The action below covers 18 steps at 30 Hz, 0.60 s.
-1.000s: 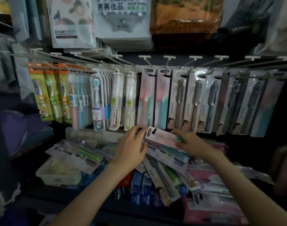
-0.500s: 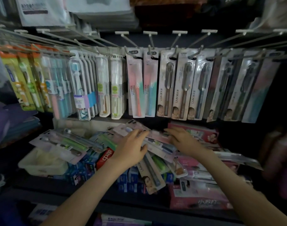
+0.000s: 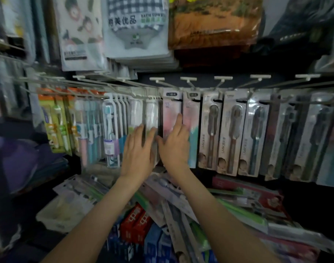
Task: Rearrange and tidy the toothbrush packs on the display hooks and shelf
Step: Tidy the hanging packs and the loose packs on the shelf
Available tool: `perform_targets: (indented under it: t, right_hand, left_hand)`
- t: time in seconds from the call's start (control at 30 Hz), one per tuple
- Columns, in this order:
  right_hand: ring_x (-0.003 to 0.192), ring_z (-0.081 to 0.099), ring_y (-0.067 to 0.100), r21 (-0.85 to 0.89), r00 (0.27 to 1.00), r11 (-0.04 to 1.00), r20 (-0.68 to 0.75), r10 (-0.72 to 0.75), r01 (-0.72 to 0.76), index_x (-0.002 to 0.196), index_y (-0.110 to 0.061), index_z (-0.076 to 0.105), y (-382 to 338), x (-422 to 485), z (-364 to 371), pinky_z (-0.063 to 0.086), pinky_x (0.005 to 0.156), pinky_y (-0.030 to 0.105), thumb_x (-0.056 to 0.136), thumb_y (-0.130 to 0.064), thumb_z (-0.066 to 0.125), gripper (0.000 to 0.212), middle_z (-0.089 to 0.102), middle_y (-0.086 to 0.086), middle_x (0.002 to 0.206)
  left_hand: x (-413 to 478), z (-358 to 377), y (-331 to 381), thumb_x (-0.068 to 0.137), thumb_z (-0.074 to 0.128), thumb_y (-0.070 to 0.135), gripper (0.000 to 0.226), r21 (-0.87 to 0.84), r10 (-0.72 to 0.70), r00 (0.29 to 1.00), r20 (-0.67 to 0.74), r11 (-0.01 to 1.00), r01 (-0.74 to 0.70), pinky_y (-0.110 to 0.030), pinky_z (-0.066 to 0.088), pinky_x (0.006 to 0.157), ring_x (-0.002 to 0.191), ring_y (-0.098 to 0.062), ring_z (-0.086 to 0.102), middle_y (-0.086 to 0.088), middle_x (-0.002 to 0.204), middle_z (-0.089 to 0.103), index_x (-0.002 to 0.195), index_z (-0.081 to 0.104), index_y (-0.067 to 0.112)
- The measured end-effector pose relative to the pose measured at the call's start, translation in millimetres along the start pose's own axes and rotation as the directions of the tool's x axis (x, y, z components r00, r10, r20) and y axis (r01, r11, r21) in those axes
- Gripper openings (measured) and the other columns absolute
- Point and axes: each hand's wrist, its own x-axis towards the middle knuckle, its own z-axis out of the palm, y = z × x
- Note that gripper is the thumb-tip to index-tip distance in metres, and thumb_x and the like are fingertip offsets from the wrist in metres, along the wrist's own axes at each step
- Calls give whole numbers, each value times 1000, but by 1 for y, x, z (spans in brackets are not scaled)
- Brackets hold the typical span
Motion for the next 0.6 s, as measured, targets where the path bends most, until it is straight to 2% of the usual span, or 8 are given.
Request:
perform_targets:
  t: [0.1,0.23,0.47,0.6]
  right_hand:
    - [120,39,30,-40,998,997,-11,64,-64,149,-12,4,-4,15,11,42,91,41,83,-34,66,93,36,14,134]
    - [117,41,32,-81,990,988,-45,130,-133,148,-11,7,-3,23,14,43,89,41,81,-16,66,89,39,16,130]
    - [116,40,28,-170,992,978,-48,118,-124,150,-15,3,-3,17,5,38,92,36,85,-19,65,90,38,14,129]
    - [110,42,33,-227,999,973,-5,34,-34,150,-23,8,-6,12,-2,40,88,42,82,-5,61,88,39,19,126]
  left_hand:
    - [0,-5,-7,78,63,-2,68,6,-14,1000,2,1000,14,-53,33,107,133,-40,34,-25,144,36,141,38,8]
    - [-7,-11,-10,76,67,2,70,-2,-44,999,-4,999,44,-47,31,106,131,-38,34,-25,143,37,140,39,7]
    - [-7,-22,-6,82,63,5,69,-100,-122,992,1,988,122,-44,30,108,134,-37,32,-21,149,28,144,34,11]
    - [-2,-32,2,87,59,9,66,-168,-151,988,21,974,153,-42,28,109,138,-33,26,-15,153,22,146,31,16]
